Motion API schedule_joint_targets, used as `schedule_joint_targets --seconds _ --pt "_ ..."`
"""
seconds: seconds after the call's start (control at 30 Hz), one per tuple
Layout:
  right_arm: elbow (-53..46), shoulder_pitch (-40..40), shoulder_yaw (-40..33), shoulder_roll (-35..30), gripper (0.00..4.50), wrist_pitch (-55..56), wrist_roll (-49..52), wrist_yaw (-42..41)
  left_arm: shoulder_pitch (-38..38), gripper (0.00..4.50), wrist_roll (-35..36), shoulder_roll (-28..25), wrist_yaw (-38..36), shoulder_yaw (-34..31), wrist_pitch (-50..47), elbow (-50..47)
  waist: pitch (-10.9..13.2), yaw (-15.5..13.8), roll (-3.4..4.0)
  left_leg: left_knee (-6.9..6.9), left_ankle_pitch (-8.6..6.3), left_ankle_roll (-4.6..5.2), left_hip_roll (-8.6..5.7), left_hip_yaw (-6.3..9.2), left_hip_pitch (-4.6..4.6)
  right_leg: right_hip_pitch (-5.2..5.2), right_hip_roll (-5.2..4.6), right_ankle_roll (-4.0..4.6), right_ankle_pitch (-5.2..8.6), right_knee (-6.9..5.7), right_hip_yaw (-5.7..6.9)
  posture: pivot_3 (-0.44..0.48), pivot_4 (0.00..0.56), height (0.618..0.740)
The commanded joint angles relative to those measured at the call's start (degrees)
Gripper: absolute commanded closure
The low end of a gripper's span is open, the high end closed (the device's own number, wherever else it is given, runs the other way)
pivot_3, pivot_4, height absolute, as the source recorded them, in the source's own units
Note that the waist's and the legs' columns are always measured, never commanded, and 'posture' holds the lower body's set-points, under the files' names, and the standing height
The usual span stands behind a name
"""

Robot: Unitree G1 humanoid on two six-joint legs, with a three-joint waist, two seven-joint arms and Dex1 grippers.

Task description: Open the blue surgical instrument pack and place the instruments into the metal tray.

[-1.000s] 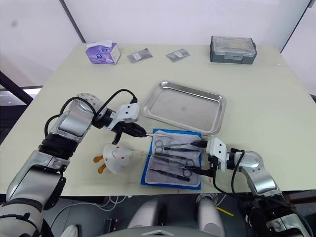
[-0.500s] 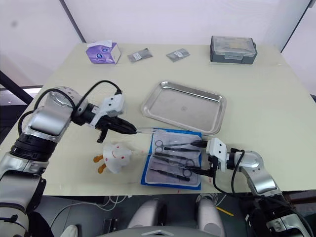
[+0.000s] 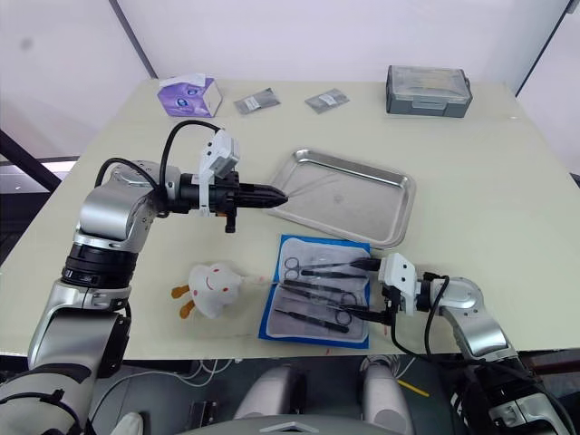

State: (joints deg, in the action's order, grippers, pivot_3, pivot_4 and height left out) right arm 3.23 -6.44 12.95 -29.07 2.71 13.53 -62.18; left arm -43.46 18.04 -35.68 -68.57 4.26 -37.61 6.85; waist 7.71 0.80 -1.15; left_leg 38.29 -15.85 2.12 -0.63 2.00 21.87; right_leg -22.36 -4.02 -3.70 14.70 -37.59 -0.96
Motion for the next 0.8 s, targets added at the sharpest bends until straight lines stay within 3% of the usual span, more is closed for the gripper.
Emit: schedule_joint_targets --seconds 0.03,0.3,0.8 --pt "1.68 2.48 1.79 -0.67 0.00 -2.89 -1.83 0.24 -2.26 4.48 -2.03 4.07 9.74 -2.27 3.18 2.33 0.00 -0.06 0.00 0.00 0.00 0.00 -0.01 0.00 0.00 0.00 -0.01 0.00 0.00 0.00 -0.01 0.000 0.150 0.734" --pt "1.39 2.36 1.70 -1.04 0.00 -3.21 -1.78 0.04 -3.74 4.48 -11.17 12.18 27.77 2.44 0.97 6.36 0.01 -0.12 -0.01 0.00 0.00 -0.02 -0.14 0.02 0.03 -0.01 -0.03 -0.01 0.00 0.01 -0.01 0.000 0.150 0.734" --pt "1.05 2.53 1.82 -1.12 0.00 -3.19 -1.89 0.07 -10.78 4.48 -19.69 22.67 46.27 4.88 -1.03 24.60 0.02 -0.15 -0.04 -0.01 0.00 -0.03 -0.21 0.02 0.06 -0.04 -0.04 -0.02 -0.01 0.01 0.00 0.000 0.150 0.734"
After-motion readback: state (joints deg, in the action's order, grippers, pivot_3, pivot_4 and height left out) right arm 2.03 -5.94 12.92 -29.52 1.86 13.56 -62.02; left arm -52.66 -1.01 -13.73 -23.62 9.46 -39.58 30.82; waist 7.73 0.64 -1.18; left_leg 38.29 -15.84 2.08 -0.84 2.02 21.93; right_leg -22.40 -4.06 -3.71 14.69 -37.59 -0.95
